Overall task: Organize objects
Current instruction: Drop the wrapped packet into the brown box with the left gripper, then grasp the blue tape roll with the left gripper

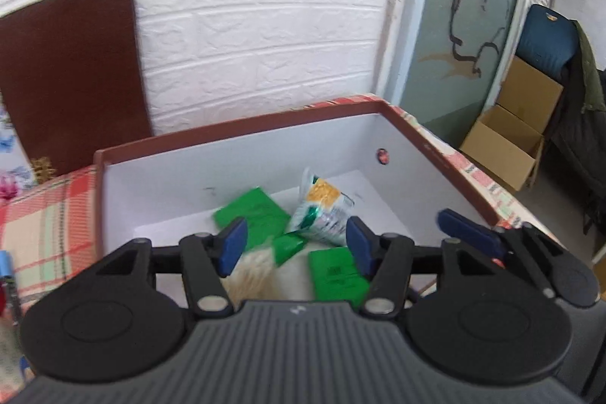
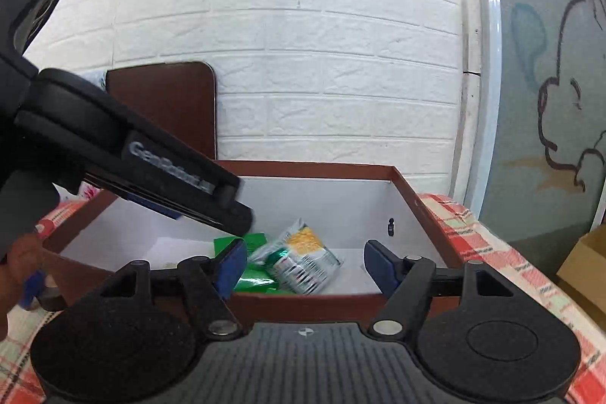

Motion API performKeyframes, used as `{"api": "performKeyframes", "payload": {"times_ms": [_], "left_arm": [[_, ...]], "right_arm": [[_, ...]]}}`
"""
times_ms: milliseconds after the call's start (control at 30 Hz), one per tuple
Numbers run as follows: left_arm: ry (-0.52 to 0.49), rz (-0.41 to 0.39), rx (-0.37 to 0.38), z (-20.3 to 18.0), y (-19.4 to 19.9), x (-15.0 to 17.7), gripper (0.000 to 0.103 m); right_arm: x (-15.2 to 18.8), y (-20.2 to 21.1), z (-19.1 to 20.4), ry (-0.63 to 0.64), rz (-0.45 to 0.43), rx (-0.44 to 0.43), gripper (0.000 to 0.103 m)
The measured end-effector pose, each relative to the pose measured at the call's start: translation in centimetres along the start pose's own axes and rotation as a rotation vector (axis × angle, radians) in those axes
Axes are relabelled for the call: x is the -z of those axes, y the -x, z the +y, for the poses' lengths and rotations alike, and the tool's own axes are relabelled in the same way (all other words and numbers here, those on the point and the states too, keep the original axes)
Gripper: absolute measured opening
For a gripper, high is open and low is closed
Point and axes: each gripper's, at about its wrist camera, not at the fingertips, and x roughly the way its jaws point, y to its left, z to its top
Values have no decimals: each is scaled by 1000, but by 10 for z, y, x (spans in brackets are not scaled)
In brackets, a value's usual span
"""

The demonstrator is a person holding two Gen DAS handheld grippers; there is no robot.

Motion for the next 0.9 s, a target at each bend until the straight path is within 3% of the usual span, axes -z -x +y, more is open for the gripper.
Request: {"api": "performKeyframes", "payload": {"times_ms": [200,267,300,400,500,600,667,700,733,800,900], "left_arm": [[35,-86,-68,37,66,30,65],[74,-101,-110,56,89,46,66],[96,-103,-139,67,99,56,68],[165,-72,-258,107,121,95,72],[228,5,-434,154,132,140,72],[356,37,-518,204,147,184,72],[401,51,-583,229,151,210,72],[424,65,-607,240,150,222,75],[424,21,-609,245,152,235,79],[410,-42,-605,245,157,247,81],[381,-38,-607,245,152,245,87]], "right_arm": [[6,49,17,-40,-121,-43,70],[6,62,30,-46,-170,-80,80],[5,66,30,-57,-190,-118,100],[9,80,53,-100,-243,-238,102],[13,82,94,-56,-167,-363,102],[23,82,146,130,-98,-481,93],[28,79,176,238,-69,-514,80],[28,72,187,261,-37,-523,69],[27,60,196,264,10,-527,57],[22,25,205,245,101,-495,42],[18,-7,217,267,139,-421,41]]}}
